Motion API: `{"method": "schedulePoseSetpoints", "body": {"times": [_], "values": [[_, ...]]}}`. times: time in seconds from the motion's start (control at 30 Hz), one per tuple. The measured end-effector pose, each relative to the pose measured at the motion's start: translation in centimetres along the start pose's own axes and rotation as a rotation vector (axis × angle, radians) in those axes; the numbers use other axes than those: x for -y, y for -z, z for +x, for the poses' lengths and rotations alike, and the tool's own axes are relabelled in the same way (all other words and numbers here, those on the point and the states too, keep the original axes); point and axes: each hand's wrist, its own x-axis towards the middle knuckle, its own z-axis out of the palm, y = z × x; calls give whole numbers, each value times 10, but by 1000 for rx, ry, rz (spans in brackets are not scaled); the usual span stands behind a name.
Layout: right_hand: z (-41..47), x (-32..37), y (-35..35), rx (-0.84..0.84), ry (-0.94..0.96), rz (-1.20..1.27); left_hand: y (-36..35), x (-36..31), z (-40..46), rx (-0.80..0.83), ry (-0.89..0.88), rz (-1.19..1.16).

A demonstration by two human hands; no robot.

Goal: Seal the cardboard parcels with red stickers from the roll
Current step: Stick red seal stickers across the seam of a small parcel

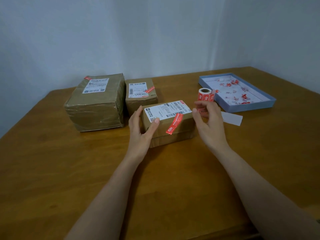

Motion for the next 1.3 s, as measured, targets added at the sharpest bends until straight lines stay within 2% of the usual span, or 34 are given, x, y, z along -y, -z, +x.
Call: {"method": "schedulePoseSetpoints", "body": {"times": [0.1,0.2,0.27,0.37,0.67,0.9,1.3], "values": [[13,10,4,89,98,-154,2,1,3,8,5,-25],[31,21,5,291,124,-272,0,1,5,44,-29,-66],[42,28,5,407,136,-337,-1,5,9,53,-55,-10],[54,35,5,484,150,-378,1,11,14,48,-74,56],[45,31,1,476,266,-467,1,16,20,33,-103,61],[49,32,0,513,236,-451,2,16,18,45,-111,47],[46,34,-9,444,236,-484,3,15,18,57,-99,15]]}}
